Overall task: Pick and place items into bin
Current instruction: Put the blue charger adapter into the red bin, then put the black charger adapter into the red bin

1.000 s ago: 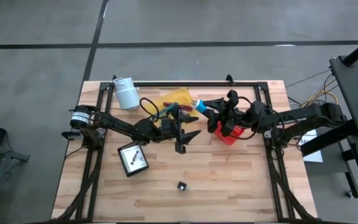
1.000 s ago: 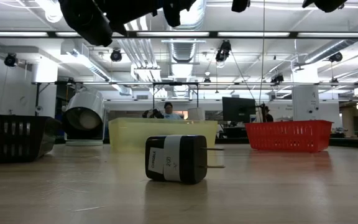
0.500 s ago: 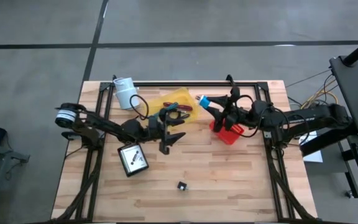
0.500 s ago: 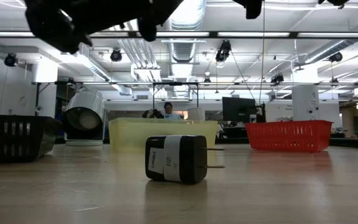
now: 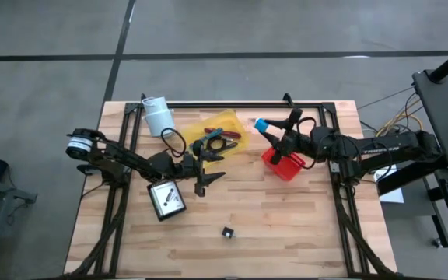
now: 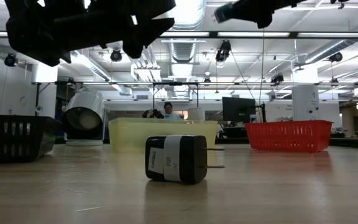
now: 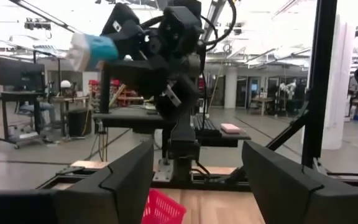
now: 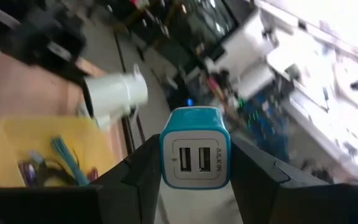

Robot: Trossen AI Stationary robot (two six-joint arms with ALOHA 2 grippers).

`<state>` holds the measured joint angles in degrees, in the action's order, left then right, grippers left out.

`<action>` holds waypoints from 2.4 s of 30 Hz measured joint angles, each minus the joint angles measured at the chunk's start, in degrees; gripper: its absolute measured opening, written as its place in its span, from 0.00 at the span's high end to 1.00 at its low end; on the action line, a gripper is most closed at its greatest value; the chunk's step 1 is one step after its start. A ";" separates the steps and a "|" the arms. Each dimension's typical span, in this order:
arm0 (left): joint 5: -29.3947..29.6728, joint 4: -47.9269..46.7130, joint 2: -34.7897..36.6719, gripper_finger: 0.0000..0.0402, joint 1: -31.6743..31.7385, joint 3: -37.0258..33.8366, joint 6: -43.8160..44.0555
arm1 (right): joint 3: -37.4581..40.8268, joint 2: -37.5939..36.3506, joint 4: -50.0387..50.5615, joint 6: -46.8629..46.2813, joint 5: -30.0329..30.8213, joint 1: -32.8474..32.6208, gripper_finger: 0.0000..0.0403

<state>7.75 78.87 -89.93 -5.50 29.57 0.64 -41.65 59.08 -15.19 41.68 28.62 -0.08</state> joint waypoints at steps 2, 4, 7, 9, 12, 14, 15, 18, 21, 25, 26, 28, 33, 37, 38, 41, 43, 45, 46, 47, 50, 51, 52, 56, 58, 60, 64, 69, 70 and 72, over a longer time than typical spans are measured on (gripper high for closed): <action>0.00 0.08 0.01 0.43 0.00 0.03 -0.93 | 0.00 -0.10 1.79 -2.59 2.09 0.04 0.64; 0.00 0.17 0.08 0.43 0.00 0.08 -2.74 | 0.00 -0.19 4.36 -5.81 3.06 0.02 0.64; 0.00 0.09 0.08 0.43 0.15 0.06 -4.37 | 0.00 -0.12 8.74 -12.00 3.09 0.02 0.64; 0.02 0.13 0.08 0.43 0.27 0.07 -4.48 | 0.00 -0.12 12.26 -16.61 3.08 0.02 0.64; 0.02 0.11 0.08 0.43 0.28 0.08 -4.51 | 0.00 -0.12 18.39 -24.51 3.08 0.02 0.64; 0.02 0.10 0.08 0.43 0.28 0.08 -4.52 | 0.00 -0.10 23.25 -29.71 3.06 -0.02 0.64; 0.02 0.09 0.08 0.43 0.28 0.08 -4.52 | 0.02 -0.10 25.61 -32.29 3.04 -0.02 0.64; 0.02 0.09 0.08 0.43 0.28 0.10 -4.56 | 0.02 -0.10 32.43 -39.73 2.87 -0.02 0.64; 0.02 0.09 0.08 0.43 0.28 0.17 -4.58 | 0.02 -0.10 37.64 -45.95 2.60 -0.02 0.64; 0.02 0.07 0.08 0.43 0.28 0.10 -4.56 | 0.04 -0.10 42.69 -52.36 -0.48 -0.02 0.64; 0.02 0.05 0.08 0.43 0.28 0.10 -4.56 | 0.04 -0.10 43.62 -53.83 -1.76 -0.02 0.64; 0.02 -0.04 0.08 0.43 0.28 0.10 -4.56 | 0.04 -0.10 45.53 -56.34 -4.43 -0.02 0.64; 0.02 -0.11 0.08 0.43 0.31 0.10 -4.56 | 0.07 0.05 49.49 -61.41 -8.47 -0.02 0.64; 0.04 -0.15 0.08 0.43 0.43 0.12 -4.56 | 0.09 0.05 53.85 -65.08 -9.64 -0.02 0.64; 0.04 -0.16 0.08 0.43 0.45 0.10 -4.56 | 0.11 0.05 55.01 -65.90 -9.70 -0.02 0.64; 0.04 -0.17 0.08 0.43 0.57 0.10 -4.54 | 0.43 0.05 57.85 -68.50 -11.41 0.02 0.64; 0.04 -0.17 0.08 0.43 0.59 0.10 -4.54 | 0.71 0.05 58.55 -69.56 -14.02 0.02 0.64; 0.04 -0.17 0.08 0.43 0.65 0.10 -4.54 | 1.06 0.05 58.61 -70.76 -16.84 -0.02 0.64; 0.04 -0.17 0.08 0.43 0.63 0.10 -4.54 | 1.27 0.05 58.58 -71.27 -17.86 -0.02 0.64; 0.04 -0.17 0.08 0.43 0.63 0.08 -4.54 | 1.50 0.05 58.68 -71.61 -18.63 -0.02 0.64; 0.04 -0.17 0.08 0.43 0.63 0.08 -4.53 | 2.07 0.05 58.74 -72.38 -20.99 0.00 0.64; 0.04 -0.17 0.08 0.43 0.63 0.08 -4.54 | 2.30 0.05 58.78 -72.81 -22.04 -0.02 0.64; 0.04 -0.17 0.08 0.43 0.63 0.08 -4.53 | 2.55 0.05 58.80 -73.12 -22.93 -0.02 0.64; 0.04 -0.17 0.08 0.43 0.63 0.08 -4.52 | 3.05 0.05 59.84 -74.72 -24.33 -0.02 0.64; 0.04 -0.15 0.08 0.43 0.63 0.08 -4.50 | 3.17 0.05 61.43 -75.03 -24.43 -0.02 0.64; 0.04 -0.17 0.08 0.43 0.63 0.08 -4.50 | 3.17 0.05 62.24 -75.14 -24.63 -0.02 0.64; 0.04 -0.17 0.08 0.43 0.63 0.07 -4.43 | 3.14 0.05 62.40 -74.91 -24.63 -0.02 0.63; 0.04 -0.17 0.08 0.43 0.63 0.06 -4.37 | 3.04 0.05 62.35 -74.76 -24.61 -0.02 0.56; 0.04 -0.18 0.08 0.43 0.63 0.06 -4.36 | 3.04 0.05 62.35 -74.76 -24.61 -0.02 0.54; 0.04 -0.24 0.08 0.43 0.63 0.06 -4.35 | 3.04 0.05 62.37 -74.76 -24.59 -0.02 0.52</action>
<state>7.79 78.63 -89.84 -4.86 29.63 -3.70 -38.61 59.13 47.17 -33.08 4.03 -0.10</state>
